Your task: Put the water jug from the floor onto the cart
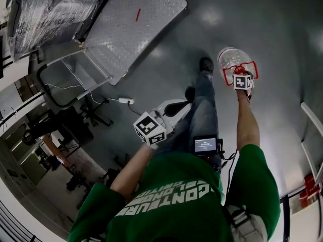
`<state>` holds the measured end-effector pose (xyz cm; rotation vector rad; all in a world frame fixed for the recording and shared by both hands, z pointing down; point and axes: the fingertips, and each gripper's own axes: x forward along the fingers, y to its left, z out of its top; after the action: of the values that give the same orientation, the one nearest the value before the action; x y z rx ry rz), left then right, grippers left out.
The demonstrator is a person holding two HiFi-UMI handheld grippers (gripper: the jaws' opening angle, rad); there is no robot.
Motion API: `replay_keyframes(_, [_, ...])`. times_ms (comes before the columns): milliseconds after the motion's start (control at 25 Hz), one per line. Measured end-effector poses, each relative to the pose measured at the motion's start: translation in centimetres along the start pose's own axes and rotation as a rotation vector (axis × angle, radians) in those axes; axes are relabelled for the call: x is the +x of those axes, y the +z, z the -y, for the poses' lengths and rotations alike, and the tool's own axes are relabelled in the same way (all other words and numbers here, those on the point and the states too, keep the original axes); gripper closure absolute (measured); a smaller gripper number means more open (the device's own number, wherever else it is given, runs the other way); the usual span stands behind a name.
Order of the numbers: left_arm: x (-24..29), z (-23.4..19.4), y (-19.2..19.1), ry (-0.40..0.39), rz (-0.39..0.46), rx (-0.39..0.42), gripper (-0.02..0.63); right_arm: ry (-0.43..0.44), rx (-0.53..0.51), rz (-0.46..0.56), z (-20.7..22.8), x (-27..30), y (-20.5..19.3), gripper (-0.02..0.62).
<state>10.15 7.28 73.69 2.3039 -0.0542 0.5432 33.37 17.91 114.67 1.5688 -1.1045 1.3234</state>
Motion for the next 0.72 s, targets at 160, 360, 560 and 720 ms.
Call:
replay_keyframes(160, [-0.5, 0.2, 1.7, 0.003, 0.036, 0.008, 0.597, 0.012, 0.006, -0.020, 0.4, -2.2, 0.4, 0.298])
replay_keyframes(360, [-2.5, 1.7, 4.1, 0.013, 0.102, 0.036, 0.597, 0.030, 0.006, -0.013, 0.0, -7.6, 1.3, 0.296])
replay_keyframes(560, [-5.1, 3.3, 6.2, 0.023, 0.184, 0.038, 0.597, 0.053, -0.040, 0.130, -0.6, -14.0, 5.1, 0.296])
replay_keyframes(720, [-6.9, 3.2, 8.4, 0.045, 0.249, 0.067, 0.597, 0.065, -0.072, 0.292, -0.9, -20.0, 11.4, 0.296])
